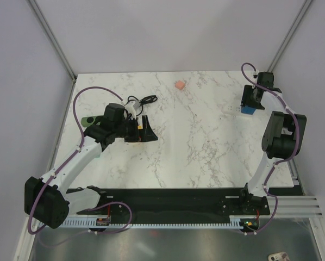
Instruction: Insert the plug
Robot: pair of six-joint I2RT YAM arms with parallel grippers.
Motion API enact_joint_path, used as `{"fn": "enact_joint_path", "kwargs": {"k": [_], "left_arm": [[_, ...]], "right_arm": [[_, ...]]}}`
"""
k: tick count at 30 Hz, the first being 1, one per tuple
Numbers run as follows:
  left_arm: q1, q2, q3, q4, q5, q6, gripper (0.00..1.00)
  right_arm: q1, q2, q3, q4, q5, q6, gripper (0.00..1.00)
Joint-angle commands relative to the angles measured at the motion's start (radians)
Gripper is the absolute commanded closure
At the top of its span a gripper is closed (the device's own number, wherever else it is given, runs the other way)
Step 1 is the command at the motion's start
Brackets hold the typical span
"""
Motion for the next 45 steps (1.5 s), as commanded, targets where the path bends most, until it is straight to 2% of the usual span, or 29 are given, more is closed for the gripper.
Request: {"fn": "enact_joint_path", "kwargs": {"k": [1, 8, 11, 15, 25, 32, 39, 45], "left_arm": [[0.006, -0.022, 0.01, 0.009, 0.007, 0.04, 0.0], [0.006, -0.042, 0.007, 0.009, 0.006, 0.04, 0.0], [0.006, -0.047, 0.004, 0.009, 0.001, 0.04, 0.0], [0.006, -0.048, 0.007, 0.008, 0.001, 0.04, 0.0], [0.005, -0.062, 0.0, 0.009, -0.035, 0.022, 0.0], [0.006, -0.05, 0.0, 0.014, -0.036, -0.03, 0.02], [0.008, 0.01, 0.009, 0.032, 0.104, -0.087, 0.05], [0.009, -0.025, -0.006, 0.037, 0.132, -0.112, 0.06]], "right_arm": [[0.009, 0.141, -0.141, -0.171, -0.026, 0.021, 1.0], [0.043, 0.152, -0.12, -0.171, -0.089, -0.011, 1.0], [0.075, 0.201, -0.016, -0.225, -0.116, -0.028, 1.0], [0.163, 0.233, 0.107, -0.295, -0.135, -0.067, 1.0], [0.376, 0.259, 0.133, -0.295, -0.173, -0.078, 1.0], [0.47, 0.181, 0.012, -0.266, -0.168, -0.074, 1.0], [0.563, 0.051, -0.147, -0.222, -0.149, -0.054, 1.0], [0.583, 0.067, -0.178, -0.183, -0.159, -0.038, 1.0]]}}
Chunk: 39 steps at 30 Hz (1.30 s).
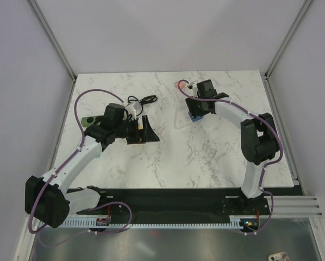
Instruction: Insert the plug
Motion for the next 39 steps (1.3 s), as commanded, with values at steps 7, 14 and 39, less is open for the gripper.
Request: {"fn": "enact_joint_path", "kwargs": {"k": [7, 14, 39], "left_arm": [[0.005, -0.126, -0.021, -0.003, 0.004, -0.036, 0.06], [0.004, -0.16, -0.034, -0.027, -0.024, -0.034, 0.06], [0.004, -0.226, -0.041, -0.155, -0.232, 0.055, 0.02]], "right_arm": [[0.039, 0.163, -0.137, -0.17, -0.132, 0.085, 1.0], [0.039, 0.175, -0.131, -0.172, -0.145, 0.095, 1.0], [-0.16, -0.29, -0.337, -0.267, 0.131, 0.198, 0.66]]}}
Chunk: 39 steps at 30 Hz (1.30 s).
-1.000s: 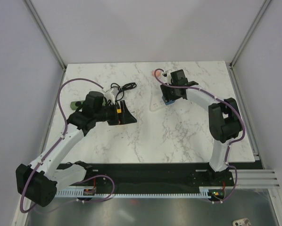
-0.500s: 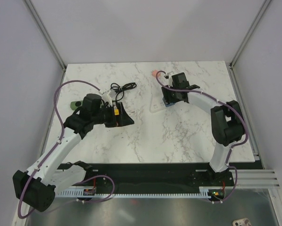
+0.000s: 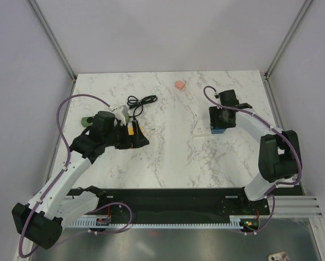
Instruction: Insert the plug
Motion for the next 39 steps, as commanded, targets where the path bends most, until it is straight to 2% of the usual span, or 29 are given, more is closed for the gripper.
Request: {"fn": "enact_joint_path", "kwargs": {"k": [1, 7, 8, 9, 11, 12, 16, 19, 25, 28, 29, 30, 39], "left_arm": [[0.004, 0.011, -0.005, -0.007, -0.022, 0.031, 0.02], [0.005, 0.027, 0.006, -0.024, -0.064, 0.031, 0.02], [0.004, 0.025, 0.005, -0.025, -0.071, 0.031, 0.02], [0.005, 0.025, 0.005, -0.027, -0.074, 0.029, 0.02], [0.004, 0.027, 0.004, -0.03, -0.087, 0.027, 0.02], [0.004, 0.025, 0.005, -0.032, -0.094, 0.031, 0.02], [0.004, 0.045, 0.023, -0.061, -0.143, 0.041, 0.02], [0.005, 0.076, 0.044, -0.075, -0.174, 0.047, 0.02], [0.024, 0.146, 0.089, -0.078, -0.239, 0.061, 0.02], [0.044, 0.204, 0.119, -0.076, -0.229, 0.063, 0.03], [0.047, 0.226, 0.126, -0.076, -0.223, 0.063, 0.04], [0.047, 0.238, 0.136, -0.07, -0.222, 0.06, 0.04], [0.064, 0.344, 0.156, -0.045, -0.206, 0.046, 0.06]], "right_arm": [[-0.006, -0.017, -0.04, -0.18, 0.073, 0.032, 0.64], [-0.008, -0.064, 0.013, -0.211, 0.09, 0.035, 0.47], [-0.008, -0.07, 0.021, -0.216, 0.094, 0.038, 0.42], [-0.008, -0.076, 0.029, -0.22, 0.097, 0.04, 0.31], [-0.008, -0.098, 0.05, -0.24, 0.102, 0.049, 0.22], [-0.009, -0.106, 0.055, -0.254, 0.103, 0.057, 0.13], [-0.008, -0.156, 0.061, -0.274, 0.126, 0.064, 0.09], [-0.008, -0.187, 0.078, -0.299, 0.134, 0.067, 0.09], [0.035, -0.25, 0.112, -0.312, 0.104, 0.084, 0.18], [0.055, -0.253, 0.098, -0.279, 0.055, 0.089, 0.32], [0.057, -0.25, 0.087, -0.265, 0.045, 0.095, 0.39], [0.057, -0.245, 0.066, -0.247, 0.035, 0.098, 0.42], [0.057, -0.144, -0.066, -0.119, 0.064, 0.098, 0.48]]}}
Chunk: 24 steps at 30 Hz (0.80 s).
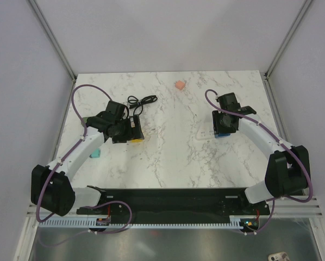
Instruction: Insert the plug
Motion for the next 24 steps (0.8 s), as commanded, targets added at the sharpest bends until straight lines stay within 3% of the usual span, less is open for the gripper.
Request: {"fn": "enact_joint_path", "kwargs": {"k": [1, 10, 16, 24], "left_arm": [[0.009, 0.037, 0.042, 0.03, -0.018, 0.023, 0.06], [0.011, 0.123, 0.108, 0.03, -0.07, 0.056, 0.09], [0.011, 0.206, 0.168, 0.01, -0.103, 0.086, 0.08], [0.008, 0.317, 0.223, -0.009, -0.12, 0.082, 0.08]], "right_arm": [[-0.003, 0.033, -0.041, 0.085, 0.002, 0.013, 0.48], [-0.017, -0.02, 0.031, 0.065, -0.053, -0.006, 0.51], [-0.014, -0.126, 0.075, 0.042, -0.131, -0.003, 0.29], [0.001, -0.207, 0.045, 0.056, -0.18, 0.016, 0.25]]}}
